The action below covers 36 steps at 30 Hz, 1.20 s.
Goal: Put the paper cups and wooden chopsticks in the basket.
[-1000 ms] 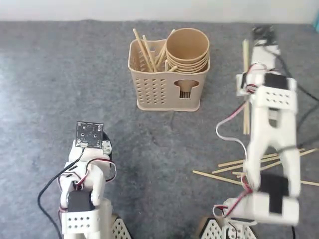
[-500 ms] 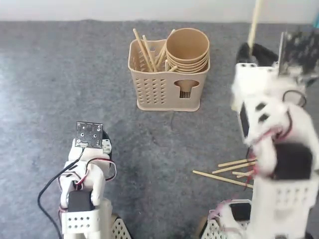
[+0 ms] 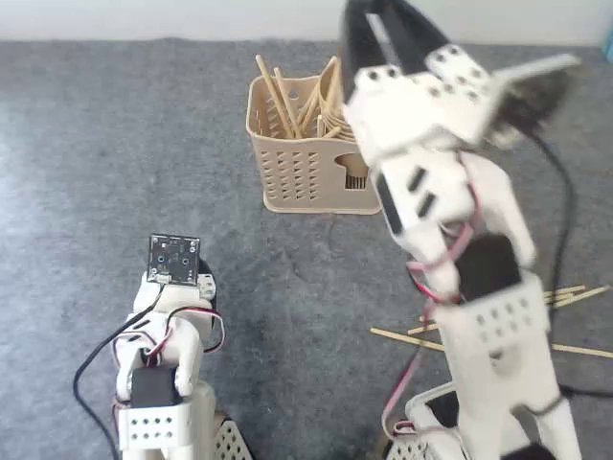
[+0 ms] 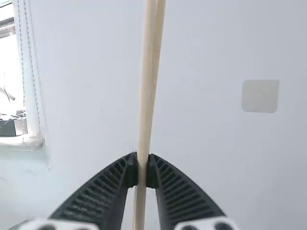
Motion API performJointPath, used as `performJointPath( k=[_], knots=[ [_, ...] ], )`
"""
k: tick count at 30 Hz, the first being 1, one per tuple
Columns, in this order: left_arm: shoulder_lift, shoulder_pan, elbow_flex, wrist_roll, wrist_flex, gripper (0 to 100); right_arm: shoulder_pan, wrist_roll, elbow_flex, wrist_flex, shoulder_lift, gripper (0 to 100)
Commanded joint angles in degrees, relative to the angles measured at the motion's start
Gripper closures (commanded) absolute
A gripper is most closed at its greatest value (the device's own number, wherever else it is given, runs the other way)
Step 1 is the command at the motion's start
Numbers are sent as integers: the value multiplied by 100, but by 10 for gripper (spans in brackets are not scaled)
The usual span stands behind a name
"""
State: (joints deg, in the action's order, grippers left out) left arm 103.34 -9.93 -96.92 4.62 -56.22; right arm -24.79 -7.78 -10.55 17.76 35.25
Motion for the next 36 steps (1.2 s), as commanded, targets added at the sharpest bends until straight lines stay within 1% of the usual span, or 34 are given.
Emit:
performJointPath(
  k=[1,4,6,9,11,19,21,25,31,34,36],
  knots=[
    [97,9,31,35,-62,987,-66,-88,70,-646,-497,990],
    [97,9,31,35,-97,987,-75,-88,97,-1051,-1051,990],
    [97,35,40,35,-343,987,-110,-88,105,-1367,-1402,990],
    [97,457,40,35,-668,987,-180,-79,105,-1745,-1895,990],
    [97,589,40,35,-738,987,-189,-79,105,-1947,-2185,990],
    [97,580,40,44,-721,987,-180,-62,105,-2070,-2809,984],
    [97,580,40,44,-721,987,-180,-79,105,-2070,-2862,963],
    [97,580,40,44,-721,987,-251,-44,105,-2070,-2862,874],
    [97,580,40,44,-563,987,-303,-35,62,-1956,-2545,864],
    [97,580,40,44,-527,987,-303,-35,141,-1130,-2088,864],
    [97,580,40,44,-545,987,-312,-35,202,-180,-1596,864]
  ],
)
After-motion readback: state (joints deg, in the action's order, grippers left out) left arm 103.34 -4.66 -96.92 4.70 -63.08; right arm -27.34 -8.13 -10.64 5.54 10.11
